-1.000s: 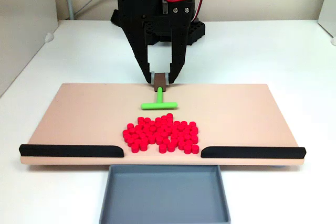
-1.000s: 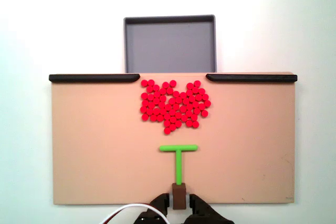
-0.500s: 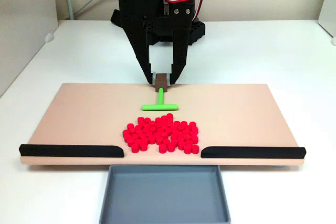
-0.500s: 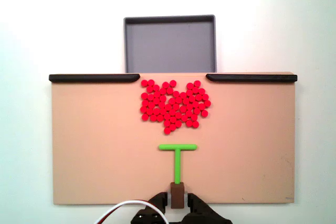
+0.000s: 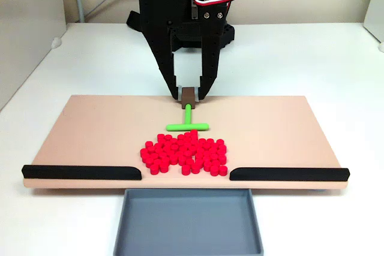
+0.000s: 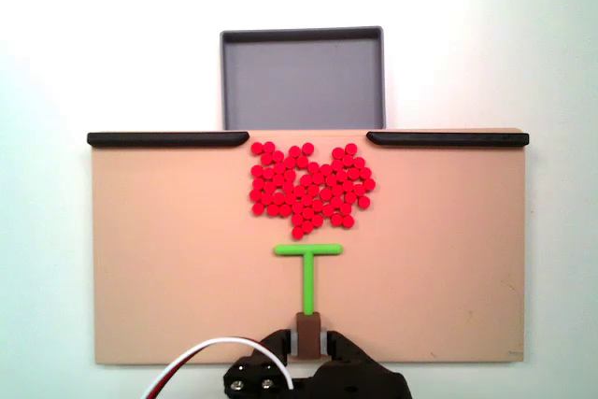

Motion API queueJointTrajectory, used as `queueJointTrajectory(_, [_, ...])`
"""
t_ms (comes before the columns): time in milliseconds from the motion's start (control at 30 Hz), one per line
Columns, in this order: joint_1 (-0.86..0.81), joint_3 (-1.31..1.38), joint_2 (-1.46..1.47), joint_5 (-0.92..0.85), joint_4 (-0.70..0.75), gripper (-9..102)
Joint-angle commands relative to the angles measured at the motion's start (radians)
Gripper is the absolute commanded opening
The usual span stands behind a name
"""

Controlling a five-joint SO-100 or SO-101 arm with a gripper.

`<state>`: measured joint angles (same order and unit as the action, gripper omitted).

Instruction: Gather the bottom side granules

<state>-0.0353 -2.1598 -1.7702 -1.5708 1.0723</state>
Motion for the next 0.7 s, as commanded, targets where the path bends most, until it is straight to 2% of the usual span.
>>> queueJointTrajectory(0, [0.006, 0.012, 0.031, 0.003, -0.005, 0])
queueJointTrajectory(667, [-0.002, 0.14, 0.163, 0.006, -0.005, 0])
